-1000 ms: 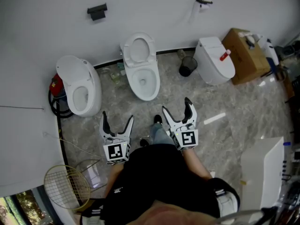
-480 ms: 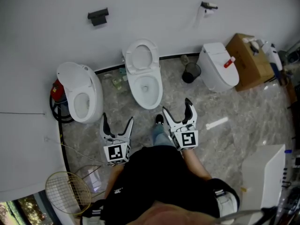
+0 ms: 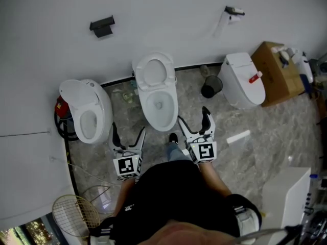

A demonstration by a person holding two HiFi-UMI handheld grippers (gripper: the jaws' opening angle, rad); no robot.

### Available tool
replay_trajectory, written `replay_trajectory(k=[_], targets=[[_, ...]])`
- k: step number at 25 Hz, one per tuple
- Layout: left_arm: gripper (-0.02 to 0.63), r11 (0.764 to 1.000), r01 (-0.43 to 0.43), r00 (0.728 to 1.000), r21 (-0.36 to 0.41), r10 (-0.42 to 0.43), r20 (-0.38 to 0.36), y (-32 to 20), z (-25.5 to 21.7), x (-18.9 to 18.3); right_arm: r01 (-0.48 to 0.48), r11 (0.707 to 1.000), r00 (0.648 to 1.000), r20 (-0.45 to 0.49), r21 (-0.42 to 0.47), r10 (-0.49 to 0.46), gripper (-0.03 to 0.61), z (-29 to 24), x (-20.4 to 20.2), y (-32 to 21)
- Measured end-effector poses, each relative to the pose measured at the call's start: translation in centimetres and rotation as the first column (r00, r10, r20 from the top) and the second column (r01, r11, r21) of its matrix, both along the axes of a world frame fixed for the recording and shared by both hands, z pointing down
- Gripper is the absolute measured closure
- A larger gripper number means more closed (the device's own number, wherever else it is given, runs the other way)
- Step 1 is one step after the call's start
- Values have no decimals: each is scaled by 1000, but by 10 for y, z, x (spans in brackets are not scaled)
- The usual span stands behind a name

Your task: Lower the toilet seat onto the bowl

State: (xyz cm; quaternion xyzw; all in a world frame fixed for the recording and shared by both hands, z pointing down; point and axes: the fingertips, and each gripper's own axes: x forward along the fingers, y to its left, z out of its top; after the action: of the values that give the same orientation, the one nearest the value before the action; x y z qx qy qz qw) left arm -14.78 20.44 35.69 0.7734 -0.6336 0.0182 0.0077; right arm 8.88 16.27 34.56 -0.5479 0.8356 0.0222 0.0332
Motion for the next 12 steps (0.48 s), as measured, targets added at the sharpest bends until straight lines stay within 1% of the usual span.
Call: replay_trajectory(k=[5,12], targets=[[130,1000,25,1000,-7,-25,1,-48,-5,14,24,1000,1000,-2,-15,-24,156,1,12,-54],[130,998,54,999,-41,-54,4,-116,-4,33,67,997,998,8,-46,-67,156,5,27,-128]])
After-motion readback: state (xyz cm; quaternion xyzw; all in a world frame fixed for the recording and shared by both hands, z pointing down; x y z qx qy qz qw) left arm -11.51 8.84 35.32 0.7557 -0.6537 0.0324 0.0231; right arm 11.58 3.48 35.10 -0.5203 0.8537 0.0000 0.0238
